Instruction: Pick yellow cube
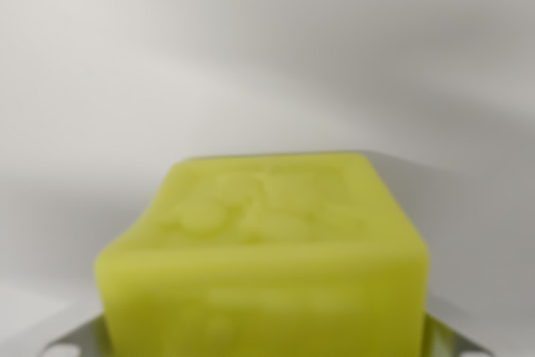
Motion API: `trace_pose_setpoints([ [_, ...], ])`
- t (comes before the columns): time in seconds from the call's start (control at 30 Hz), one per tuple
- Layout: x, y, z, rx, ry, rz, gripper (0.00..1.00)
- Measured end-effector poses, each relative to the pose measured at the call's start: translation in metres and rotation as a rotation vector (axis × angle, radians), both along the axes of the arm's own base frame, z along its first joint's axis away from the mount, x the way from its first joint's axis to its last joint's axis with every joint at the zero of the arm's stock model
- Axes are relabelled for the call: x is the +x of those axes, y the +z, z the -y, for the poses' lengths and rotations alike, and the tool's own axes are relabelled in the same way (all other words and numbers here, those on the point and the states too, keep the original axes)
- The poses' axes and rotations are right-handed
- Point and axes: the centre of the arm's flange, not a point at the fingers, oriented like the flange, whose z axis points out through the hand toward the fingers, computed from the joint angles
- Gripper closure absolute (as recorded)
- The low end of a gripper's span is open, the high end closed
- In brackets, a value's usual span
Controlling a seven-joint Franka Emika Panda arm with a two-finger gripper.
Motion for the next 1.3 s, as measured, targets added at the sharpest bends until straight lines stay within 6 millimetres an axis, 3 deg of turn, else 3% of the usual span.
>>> trace_pose_setpoints([
  [1.3, 0.000, 0.098, 0.000, 0.001, -0.001, 0.000, 1.00],
])
